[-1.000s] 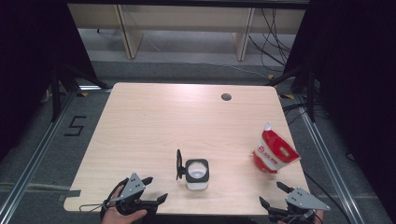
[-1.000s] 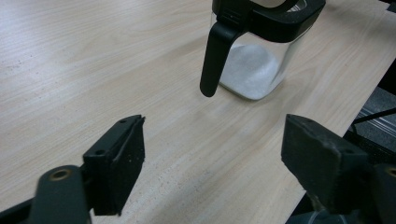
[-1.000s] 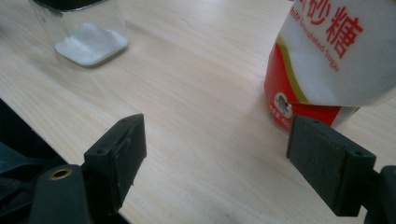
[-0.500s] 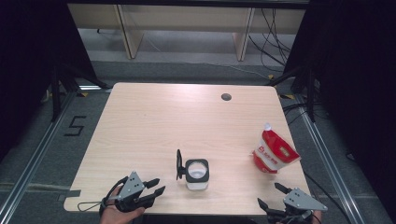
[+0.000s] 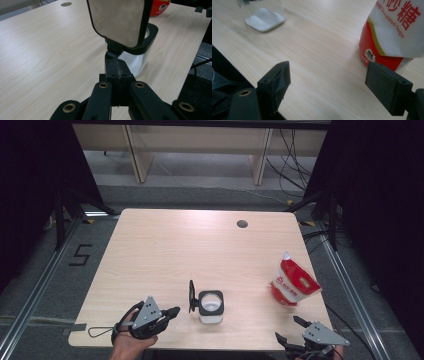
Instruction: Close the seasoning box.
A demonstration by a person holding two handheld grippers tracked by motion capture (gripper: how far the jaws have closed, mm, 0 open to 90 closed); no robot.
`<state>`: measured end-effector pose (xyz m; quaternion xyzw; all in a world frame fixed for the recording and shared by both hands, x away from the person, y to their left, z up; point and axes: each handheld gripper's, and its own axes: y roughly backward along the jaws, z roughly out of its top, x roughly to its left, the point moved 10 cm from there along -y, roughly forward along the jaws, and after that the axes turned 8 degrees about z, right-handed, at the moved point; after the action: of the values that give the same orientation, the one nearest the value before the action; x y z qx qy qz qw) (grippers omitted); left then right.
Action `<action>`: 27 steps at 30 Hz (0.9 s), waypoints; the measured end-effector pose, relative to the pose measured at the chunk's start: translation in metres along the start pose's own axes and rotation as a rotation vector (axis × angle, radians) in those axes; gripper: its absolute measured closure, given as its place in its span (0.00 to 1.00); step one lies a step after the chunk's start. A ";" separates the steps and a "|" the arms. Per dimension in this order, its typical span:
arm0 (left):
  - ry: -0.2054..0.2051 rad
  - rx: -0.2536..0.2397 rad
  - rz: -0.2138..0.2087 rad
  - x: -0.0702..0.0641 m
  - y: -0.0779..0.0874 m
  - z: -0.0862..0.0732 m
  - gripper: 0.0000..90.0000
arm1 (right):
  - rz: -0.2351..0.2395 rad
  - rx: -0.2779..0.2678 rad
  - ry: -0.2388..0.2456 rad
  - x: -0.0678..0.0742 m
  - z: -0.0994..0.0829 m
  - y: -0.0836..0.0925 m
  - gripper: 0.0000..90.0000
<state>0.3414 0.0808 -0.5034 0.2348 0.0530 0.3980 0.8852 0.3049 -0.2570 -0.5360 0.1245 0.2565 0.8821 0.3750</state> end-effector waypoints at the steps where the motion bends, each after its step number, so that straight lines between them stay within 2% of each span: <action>1: 0.000 0.000 0.000 0.000 0.000 0.000 0.99 | -0.010 0.006 -0.003 0.000 -0.001 0.001 0.23; 2: -0.037 -0.010 0.003 0.004 -0.001 0.003 0.99 | -0.009 0.007 -0.004 0.000 -0.001 0.001 0.24; 3: -0.010 -0.017 -0.003 0.003 -0.003 0.007 0.99 | -0.008 0.008 -0.004 0.000 -0.001 0.001 0.24; 4: -0.014 -0.006 -0.004 0.003 -0.004 0.008 0.99 | 0.002 0.003 -0.006 0.001 -0.001 0.000 0.24; 6: -0.010 -0.016 -0.001 0.003 -0.005 0.010 0.99 | 0.005 -0.001 0.014 0.000 0.000 -0.001 0.24; 7: -0.037 -0.011 -0.003 0.004 -0.005 0.012 0.99 | 0.005 -0.001 0.014 0.000 0.000 -0.001 0.24; 8: -0.022 -0.013 -0.004 0.003 -0.006 0.015 0.99 | -0.003 0.007 0.004 0.000 -0.001 0.001 0.24; 9: -0.039 -0.017 -0.016 0.003 -0.007 0.019 0.99 | -0.013 0.005 0.001 -0.001 -0.001 0.001 0.24; 10: -0.019 -0.022 -0.016 0.002 -0.008 0.021 0.99 | -0.020 -0.004 0.024 -0.004 0.001 0.001 0.24; 11: -0.014 -0.027 -0.015 0.002 -0.009 0.024 0.99 | -0.014 -0.011 0.025 -0.004 0.001 0.001 0.24; 12: -0.039 -0.026 -0.015 0.003 -0.009 0.026 0.99 | -0.021 -0.007 0.023 -0.004 0.001 0.001 0.24; 13: -0.039 -0.026 -0.015 0.003 -0.009 0.026 0.99 | -0.021 -0.007 0.023 -0.004 0.001 0.001 0.24; 14: -0.014 -0.030 -0.012 0.002 -0.010 0.029 0.99 | -0.023 -0.006 0.026 -0.005 0.001 0.002 0.24; 15: -0.022 -0.043 -0.013 0.002 -0.010 0.034 0.99 | -0.025 -0.007 0.032 -0.006 0.001 0.002 0.24; 19: -0.028 -0.044 -0.018 0.002 -0.008 0.040 0.99 | -0.024 -0.008 0.033 -0.006 0.001 0.002 0.24; 21: -0.033 -0.046 -0.016 0.002 -0.007 0.043 0.99 | -0.003 0.001 -0.007 -0.002 -0.001 0.002 0.24; 27: -0.031 -0.053 -0.022 0.000 -0.007 0.049 0.99 | -0.011 0.004 -0.002 -0.003 -0.001 0.002 0.24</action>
<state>0.3597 0.0585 -0.4634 0.2166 0.0313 0.3860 0.8961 0.3049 -0.2605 -0.5353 0.1248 0.2588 0.8794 0.3796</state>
